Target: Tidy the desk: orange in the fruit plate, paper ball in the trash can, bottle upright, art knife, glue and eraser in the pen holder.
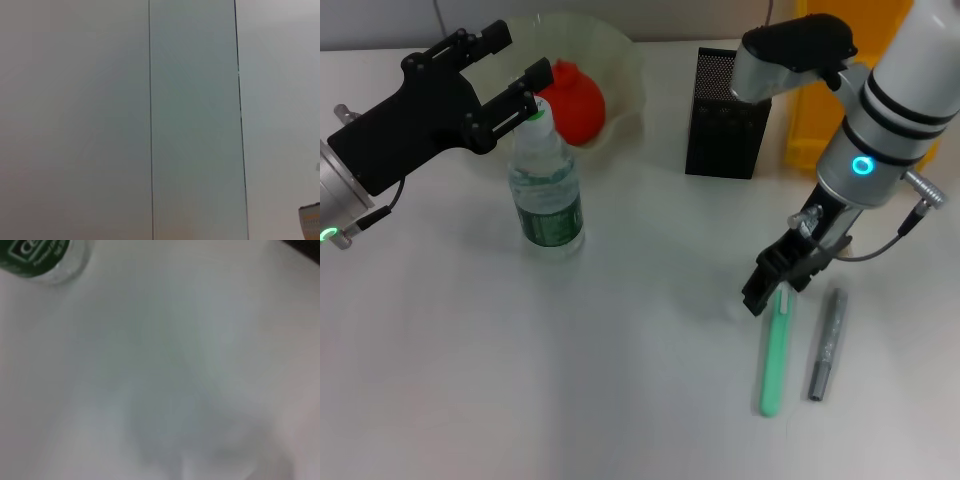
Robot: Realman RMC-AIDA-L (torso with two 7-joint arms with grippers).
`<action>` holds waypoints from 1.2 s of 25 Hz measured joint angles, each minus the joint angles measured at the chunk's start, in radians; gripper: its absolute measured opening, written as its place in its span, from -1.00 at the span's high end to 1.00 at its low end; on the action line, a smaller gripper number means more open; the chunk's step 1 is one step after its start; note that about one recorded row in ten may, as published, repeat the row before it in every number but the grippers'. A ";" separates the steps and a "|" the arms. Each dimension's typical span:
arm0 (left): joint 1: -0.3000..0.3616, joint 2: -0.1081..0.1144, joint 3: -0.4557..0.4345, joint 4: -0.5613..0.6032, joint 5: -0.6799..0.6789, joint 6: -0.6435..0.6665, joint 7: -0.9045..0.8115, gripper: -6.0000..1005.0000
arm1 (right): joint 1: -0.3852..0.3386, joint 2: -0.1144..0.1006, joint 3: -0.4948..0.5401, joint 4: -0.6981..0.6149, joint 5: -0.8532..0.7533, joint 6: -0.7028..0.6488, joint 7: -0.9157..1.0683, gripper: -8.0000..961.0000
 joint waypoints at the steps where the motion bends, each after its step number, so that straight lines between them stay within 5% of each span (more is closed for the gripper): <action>1: 0.000 -0.001 0.000 0.000 0.000 -0.001 0.001 -0.25 | 0.006 0.000 0.000 0.017 -0.001 -0.006 0.003 -0.46; 30: -0.012 -0.001 0.000 0.000 -0.002 -0.040 0.013 -0.25 | 0.053 0.004 0.000 0.097 0.005 0.002 0.009 -0.46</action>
